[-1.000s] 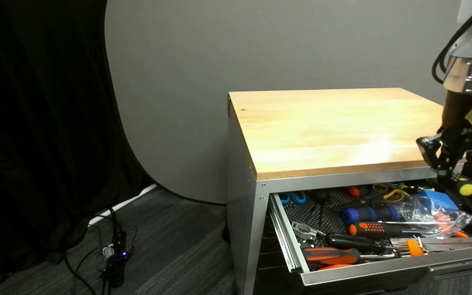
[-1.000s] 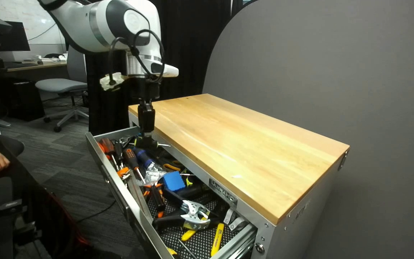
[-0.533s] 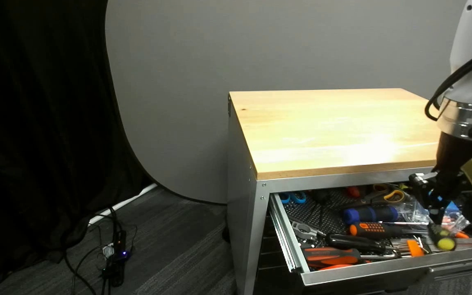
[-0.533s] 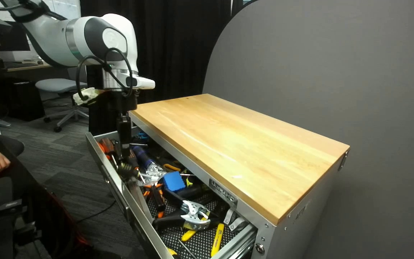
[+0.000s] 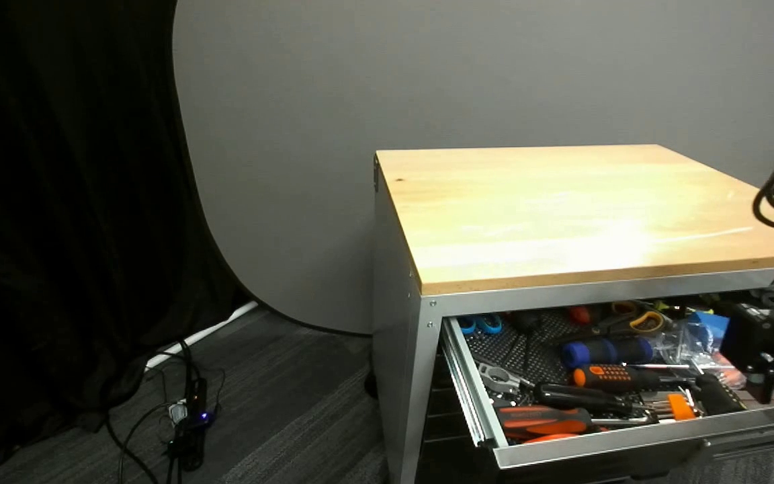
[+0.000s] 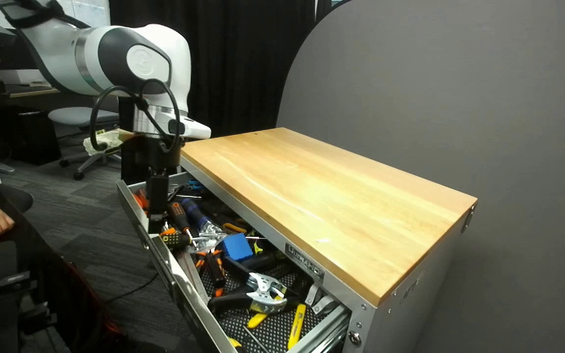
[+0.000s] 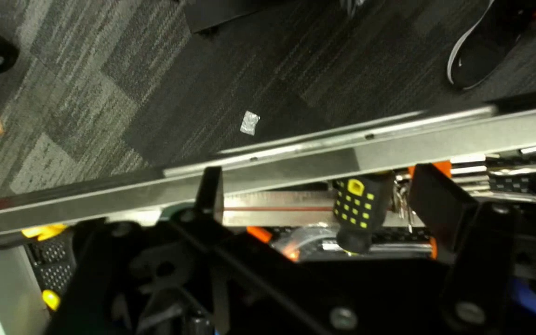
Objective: Place the black and yellow screwdriver inside the topmost drawer then close the drawer
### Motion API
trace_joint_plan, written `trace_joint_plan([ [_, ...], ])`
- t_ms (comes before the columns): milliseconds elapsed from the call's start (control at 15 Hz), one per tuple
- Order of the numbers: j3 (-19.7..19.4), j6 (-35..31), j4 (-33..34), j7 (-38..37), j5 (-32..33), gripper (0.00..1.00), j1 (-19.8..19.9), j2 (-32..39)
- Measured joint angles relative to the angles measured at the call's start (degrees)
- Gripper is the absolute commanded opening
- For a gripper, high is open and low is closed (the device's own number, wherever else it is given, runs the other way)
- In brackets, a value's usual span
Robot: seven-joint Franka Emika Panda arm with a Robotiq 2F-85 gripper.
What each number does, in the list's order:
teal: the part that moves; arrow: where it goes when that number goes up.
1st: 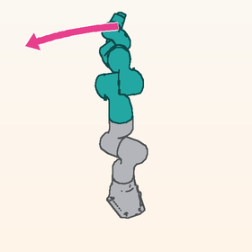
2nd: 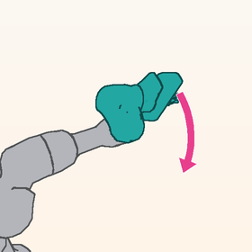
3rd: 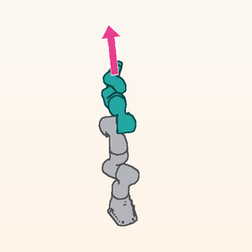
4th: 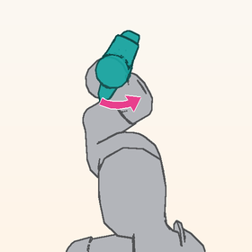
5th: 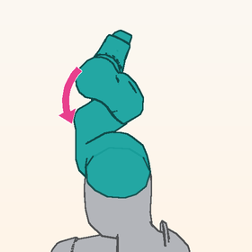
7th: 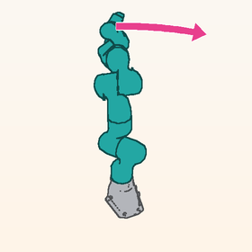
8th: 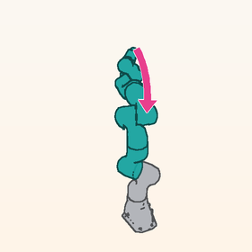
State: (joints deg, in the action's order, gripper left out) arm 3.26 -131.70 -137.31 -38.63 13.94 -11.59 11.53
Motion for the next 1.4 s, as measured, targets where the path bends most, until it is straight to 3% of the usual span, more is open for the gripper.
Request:
trace_joint_plan([
  [67, -0.1, 0.2, -1.3, 2.2, -1.7, 0.75, 1.2, -0.5],
  [200, -0.4, 0.7, -3.4, 5.9, -4.4, 0.69, 3.1, -0.6],
  [400, -0.4, 0.7, -5.4, 7.3, -5.6, 0.42, 3.9, 0.2],
  [733, 0.0, -2.1, -5.6, 5.7, -5.8, 0.06, 2.3, 2.0],
  [1000, 0.0, -6.1, -5.1, 1.7, -5.6, 0.00, 0.6, 3.9],
  [1400, -1.0, -10.6, -3.5, -4.0, -4.6, 0.06, -1.6, 7.4],
])
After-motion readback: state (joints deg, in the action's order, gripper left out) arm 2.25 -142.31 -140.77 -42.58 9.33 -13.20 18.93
